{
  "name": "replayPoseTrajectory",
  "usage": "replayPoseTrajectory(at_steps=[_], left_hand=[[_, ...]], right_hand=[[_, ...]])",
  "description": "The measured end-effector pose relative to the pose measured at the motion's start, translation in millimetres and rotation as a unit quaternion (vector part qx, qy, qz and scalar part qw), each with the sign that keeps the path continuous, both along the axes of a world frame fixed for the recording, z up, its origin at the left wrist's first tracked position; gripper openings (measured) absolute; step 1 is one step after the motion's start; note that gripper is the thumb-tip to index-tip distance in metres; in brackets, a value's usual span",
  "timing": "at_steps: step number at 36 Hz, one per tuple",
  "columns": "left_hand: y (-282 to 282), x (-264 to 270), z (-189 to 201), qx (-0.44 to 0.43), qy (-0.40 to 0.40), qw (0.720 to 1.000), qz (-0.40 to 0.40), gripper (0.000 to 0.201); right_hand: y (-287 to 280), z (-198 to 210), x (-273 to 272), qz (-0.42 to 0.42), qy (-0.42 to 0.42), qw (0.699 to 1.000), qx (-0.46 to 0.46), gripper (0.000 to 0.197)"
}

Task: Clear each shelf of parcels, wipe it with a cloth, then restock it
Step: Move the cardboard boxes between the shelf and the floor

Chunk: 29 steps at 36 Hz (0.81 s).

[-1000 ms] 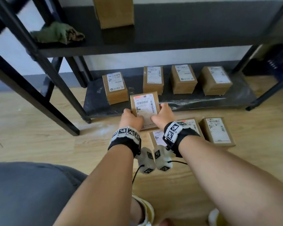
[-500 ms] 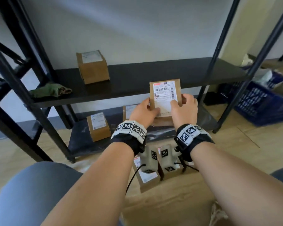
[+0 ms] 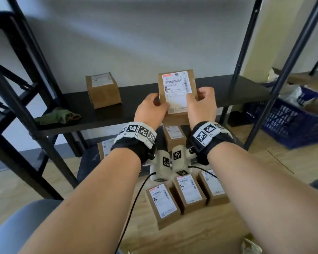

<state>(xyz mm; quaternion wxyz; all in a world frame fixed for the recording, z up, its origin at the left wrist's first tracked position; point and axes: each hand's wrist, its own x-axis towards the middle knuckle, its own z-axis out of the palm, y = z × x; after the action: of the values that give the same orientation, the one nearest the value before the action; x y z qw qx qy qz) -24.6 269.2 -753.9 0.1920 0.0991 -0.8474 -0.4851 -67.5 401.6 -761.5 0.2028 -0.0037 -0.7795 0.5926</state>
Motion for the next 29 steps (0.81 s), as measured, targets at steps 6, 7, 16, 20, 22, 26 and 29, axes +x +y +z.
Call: replayPoseTrajectory(at_steps=[6, 7, 16, 20, 22, 26, 29], left_hand=[[-25.4, -27.4, 17.9, -0.009, 0.000, 0.999, 0.035, 0.037], [-30.5, -32.9, 19.7, -0.011, -0.005, 0.999, 0.037, 0.037], [-77.2, -85.2, 17.3, 0.061, -0.027, 0.997, 0.044, 0.038], [-93.9, -108.5, 16.1, 0.079, -0.039, 0.995, 0.052, 0.045], [-100.9, -120.4, 14.8, 0.083, -0.042, 0.994, 0.060, 0.043], [-111.9, -135.4, 14.2, 0.048, -0.057, 0.994, 0.076, 0.035], [-113.5, -136.3, 9.5, 0.018, -0.072, 0.995, 0.072, 0.042]], right_hand=[[-26.4, 19.2, -34.6, 0.055, -0.003, 0.998, -0.009, 0.024], [-31.5, 21.5, -41.3, 0.065, -0.005, 0.998, -0.006, 0.026], [-83.6, 26.0, -104.1, 0.132, -0.032, 0.989, 0.062, 0.047], [-101.1, 23.3, -131.1, 0.146, -0.042, 0.986, 0.074, 0.032], [-109.4, 21.3, -143.0, 0.158, -0.049, 0.982, 0.090, 0.030], [-123.8, 12.2, -158.2, 0.197, -0.067, 0.967, 0.147, 0.036], [-124.4, 4.2, -159.5, 0.199, -0.074, 0.965, 0.153, 0.041]])
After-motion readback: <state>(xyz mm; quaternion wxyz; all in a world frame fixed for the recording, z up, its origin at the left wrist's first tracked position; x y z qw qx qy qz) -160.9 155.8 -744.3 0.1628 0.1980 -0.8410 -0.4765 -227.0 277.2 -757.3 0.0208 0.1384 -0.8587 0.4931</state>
